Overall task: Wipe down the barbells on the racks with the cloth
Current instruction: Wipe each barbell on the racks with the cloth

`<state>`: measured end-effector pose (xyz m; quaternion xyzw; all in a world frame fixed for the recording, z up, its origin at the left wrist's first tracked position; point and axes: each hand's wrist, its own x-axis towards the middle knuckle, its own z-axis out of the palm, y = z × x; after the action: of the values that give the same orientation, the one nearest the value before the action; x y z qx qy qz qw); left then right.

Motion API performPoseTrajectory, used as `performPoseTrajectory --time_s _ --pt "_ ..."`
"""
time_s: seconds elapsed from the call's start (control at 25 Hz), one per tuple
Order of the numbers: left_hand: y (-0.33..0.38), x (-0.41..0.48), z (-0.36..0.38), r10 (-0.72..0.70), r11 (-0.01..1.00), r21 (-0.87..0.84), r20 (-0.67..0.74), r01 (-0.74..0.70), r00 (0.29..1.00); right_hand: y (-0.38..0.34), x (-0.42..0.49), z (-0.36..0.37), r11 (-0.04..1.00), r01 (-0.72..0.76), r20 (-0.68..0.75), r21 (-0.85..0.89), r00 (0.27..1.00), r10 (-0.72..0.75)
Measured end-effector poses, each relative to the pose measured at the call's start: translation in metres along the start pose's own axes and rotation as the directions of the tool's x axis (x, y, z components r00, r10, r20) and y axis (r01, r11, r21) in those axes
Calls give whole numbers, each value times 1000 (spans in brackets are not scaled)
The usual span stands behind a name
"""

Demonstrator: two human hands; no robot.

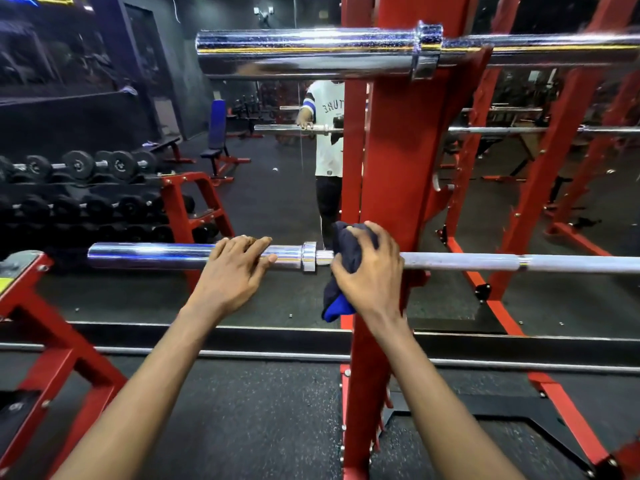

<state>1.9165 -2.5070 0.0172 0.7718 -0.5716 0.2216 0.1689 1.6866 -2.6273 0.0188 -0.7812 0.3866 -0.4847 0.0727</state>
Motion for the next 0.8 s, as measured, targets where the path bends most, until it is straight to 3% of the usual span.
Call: performPoseTrajectory --time_s 0.2,0.48,0.64,0.8 --pt "-3 -5 3 -67 997 -28 25 67 997 -37 -3 13 991 29 89 129 995 -40" --pt "-64 -4 -6 -196 980 -42 8 197 980 -48 -12 16 972 40 36 232 998 -50" --pt "-67 -4 -4 -177 984 -51 -67 173 982 -74 -11 32 989 138 33 56 990 -140" --pt "-65 -4 -1 -179 984 -7 -99 179 979 -98 3 54 957 213 149 -195 971 -185"
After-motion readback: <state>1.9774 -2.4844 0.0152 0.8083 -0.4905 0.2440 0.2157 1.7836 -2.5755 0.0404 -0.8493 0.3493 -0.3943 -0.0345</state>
